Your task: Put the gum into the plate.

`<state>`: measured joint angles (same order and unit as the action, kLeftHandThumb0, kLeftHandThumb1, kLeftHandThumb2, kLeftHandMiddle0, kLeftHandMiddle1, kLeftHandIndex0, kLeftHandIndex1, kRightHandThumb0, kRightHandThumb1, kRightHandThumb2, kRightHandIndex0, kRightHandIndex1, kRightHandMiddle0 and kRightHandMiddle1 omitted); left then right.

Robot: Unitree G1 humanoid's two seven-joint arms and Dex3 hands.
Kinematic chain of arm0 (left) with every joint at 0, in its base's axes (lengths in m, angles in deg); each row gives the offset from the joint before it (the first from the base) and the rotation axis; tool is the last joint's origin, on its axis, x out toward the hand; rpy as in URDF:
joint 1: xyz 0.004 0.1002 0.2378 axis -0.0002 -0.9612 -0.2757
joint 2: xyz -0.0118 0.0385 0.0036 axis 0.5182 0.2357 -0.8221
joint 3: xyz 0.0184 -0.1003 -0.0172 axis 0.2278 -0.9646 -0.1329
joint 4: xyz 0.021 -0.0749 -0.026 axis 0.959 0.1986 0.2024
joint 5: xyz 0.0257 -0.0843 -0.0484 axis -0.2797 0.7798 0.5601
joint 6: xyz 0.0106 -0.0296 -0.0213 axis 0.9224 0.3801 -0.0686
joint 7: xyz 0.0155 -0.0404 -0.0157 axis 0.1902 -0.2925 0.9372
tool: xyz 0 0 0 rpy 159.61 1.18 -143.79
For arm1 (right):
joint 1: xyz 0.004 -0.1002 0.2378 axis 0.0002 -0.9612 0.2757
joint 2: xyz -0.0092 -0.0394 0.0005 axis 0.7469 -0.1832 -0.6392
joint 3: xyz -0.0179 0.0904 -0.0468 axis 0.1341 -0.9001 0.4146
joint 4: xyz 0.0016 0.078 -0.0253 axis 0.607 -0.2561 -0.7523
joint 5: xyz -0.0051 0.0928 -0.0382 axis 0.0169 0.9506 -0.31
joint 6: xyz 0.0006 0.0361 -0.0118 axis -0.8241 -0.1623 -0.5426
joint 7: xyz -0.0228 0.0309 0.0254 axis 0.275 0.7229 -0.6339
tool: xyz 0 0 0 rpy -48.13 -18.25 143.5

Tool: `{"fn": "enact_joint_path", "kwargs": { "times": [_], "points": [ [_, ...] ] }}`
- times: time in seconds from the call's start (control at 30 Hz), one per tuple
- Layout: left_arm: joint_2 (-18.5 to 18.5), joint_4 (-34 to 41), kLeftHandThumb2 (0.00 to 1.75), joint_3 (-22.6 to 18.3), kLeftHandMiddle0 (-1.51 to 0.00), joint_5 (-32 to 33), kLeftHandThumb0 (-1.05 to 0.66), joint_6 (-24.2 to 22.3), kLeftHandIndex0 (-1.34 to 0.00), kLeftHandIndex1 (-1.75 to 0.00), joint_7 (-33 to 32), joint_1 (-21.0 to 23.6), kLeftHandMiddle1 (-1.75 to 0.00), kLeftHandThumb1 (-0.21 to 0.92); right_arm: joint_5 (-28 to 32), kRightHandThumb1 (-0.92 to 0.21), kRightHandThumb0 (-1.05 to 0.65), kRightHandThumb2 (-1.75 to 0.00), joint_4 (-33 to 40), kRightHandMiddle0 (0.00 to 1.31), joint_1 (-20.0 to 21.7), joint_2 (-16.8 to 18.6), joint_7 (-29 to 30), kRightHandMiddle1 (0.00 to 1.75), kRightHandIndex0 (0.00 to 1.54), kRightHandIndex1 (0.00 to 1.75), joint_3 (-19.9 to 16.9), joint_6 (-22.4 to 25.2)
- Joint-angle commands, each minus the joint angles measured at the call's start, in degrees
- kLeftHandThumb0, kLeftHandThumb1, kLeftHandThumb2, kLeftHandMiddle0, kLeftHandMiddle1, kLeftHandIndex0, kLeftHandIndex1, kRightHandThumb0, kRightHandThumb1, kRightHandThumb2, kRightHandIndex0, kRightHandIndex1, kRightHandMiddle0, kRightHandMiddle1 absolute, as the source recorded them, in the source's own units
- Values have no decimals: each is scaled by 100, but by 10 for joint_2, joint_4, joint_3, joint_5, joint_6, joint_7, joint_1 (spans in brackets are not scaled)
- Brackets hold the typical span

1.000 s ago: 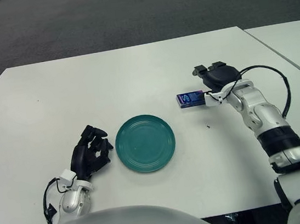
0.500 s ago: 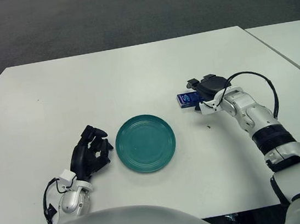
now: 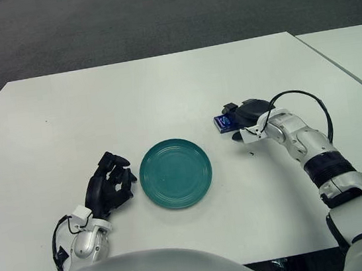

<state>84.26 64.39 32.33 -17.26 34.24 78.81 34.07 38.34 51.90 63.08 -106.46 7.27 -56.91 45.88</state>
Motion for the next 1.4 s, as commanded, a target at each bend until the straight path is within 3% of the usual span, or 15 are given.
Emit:
{"fn": "enact_joint_path", "kwargs": {
  "times": [0.0,0.27,0.3,0.4,0.5,0.57,0.97,1.13,1.37],
  "points": [
    [1,-17,96,1,-61,-4,-41,-14,-40,-175,-3,-4,-175,60,3,-92,-83,-48,10,0,-24,8,-19,54,22,23,9,24],
    [-2,-21,96,1,-59,-9,-41,-16,-40,-175,-8,-1,-175,60,-8,-92,-80,-47,-7,0,-52,20,12,57,27,22,24,52],
    [-2,-22,96,1,-59,-10,-41,-16,-40,-175,-9,-1,-175,60,-8,-92,-78,-48,-10,0,-53,21,17,82,30,23,25,54],
    [-2,-22,95,0,-59,-10,-41,-15,-39,-175,-7,-1,-175,61,-3,-92,-73,-51,-16,4,-52,24,32,133,36,25,23,58],
    [-2,-25,94,0,-59,-9,-41,-12,-39,-175,-5,0,-175,62,0,-83,-49,-64,-30,20,-49,27,49,161,41,30,24,58],
    [-3,-27,93,0,-59,-8,-40,-10,-38,-175,-5,2,-175,62,-1,-80,-44,-68,-39,24,-46,28,60,168,43,32,26,55],
    [-7,-38,87,-2,-58,-6,-39,0,-35,-175,-6,5,-175,67,-1,-67,-39,-86,-77,35,-37,26,127,175,44,55,33,24],
    [-6,-34,86,-3,-58,-3,-39,-5,-35,-175,-4,3,-175,67,27,-66,-39,-87,-36,36,-3,11,91,174,42,56,6,28],
    [-5,-35,87,-5,-59,-4,-39,-2,-35,-175,-6,3,-175,67,60,-64,-40,-88,83,39,-11,16,79,172,39,55,-52,69]
  ]
}}
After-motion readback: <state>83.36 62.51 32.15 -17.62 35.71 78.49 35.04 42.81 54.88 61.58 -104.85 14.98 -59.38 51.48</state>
